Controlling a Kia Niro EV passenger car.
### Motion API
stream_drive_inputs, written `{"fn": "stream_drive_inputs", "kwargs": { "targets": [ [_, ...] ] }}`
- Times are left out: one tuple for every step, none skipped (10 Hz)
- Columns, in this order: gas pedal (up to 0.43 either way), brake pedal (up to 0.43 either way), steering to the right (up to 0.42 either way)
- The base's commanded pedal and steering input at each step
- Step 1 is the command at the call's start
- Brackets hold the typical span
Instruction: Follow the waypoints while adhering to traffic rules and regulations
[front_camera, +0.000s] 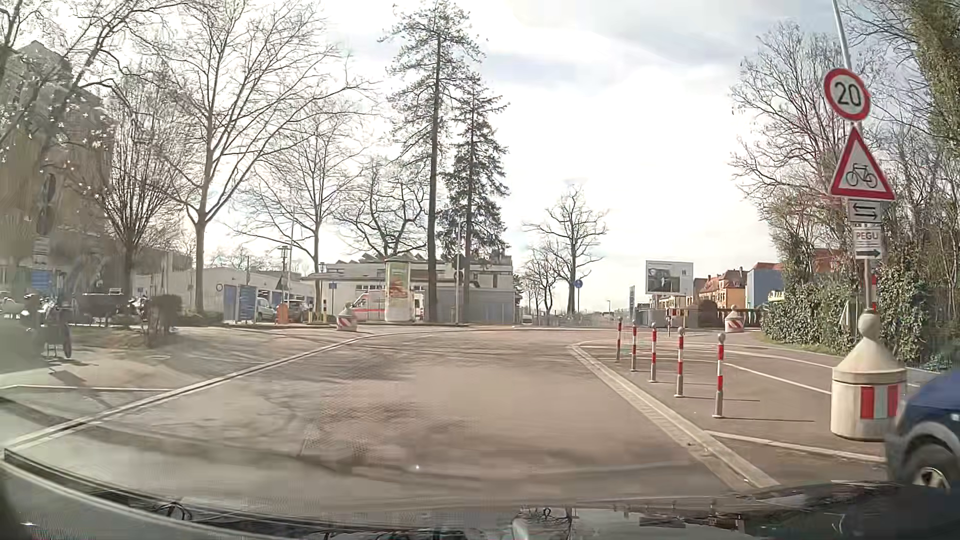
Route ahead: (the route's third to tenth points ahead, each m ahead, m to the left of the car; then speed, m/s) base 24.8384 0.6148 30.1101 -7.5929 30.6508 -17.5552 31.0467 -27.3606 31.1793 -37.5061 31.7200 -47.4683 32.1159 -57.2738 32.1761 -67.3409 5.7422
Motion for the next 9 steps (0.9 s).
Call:
{"fn": "stream_drive_inputs", "kwargs": {
  "targets": [
    [0.079,0.000,0.007],
    [0.079,0.000,0.007],
    [0.079,0.000,0.007],
    [0.079,0.000,0.007],
    [0.079,0.000,0.007],
    [0.079,0.000,0.007],
    [0.079,0.000,0.007],
    [0.079,0.000,0.007],
    [0.079,0.000,0.007]
  ]
}}
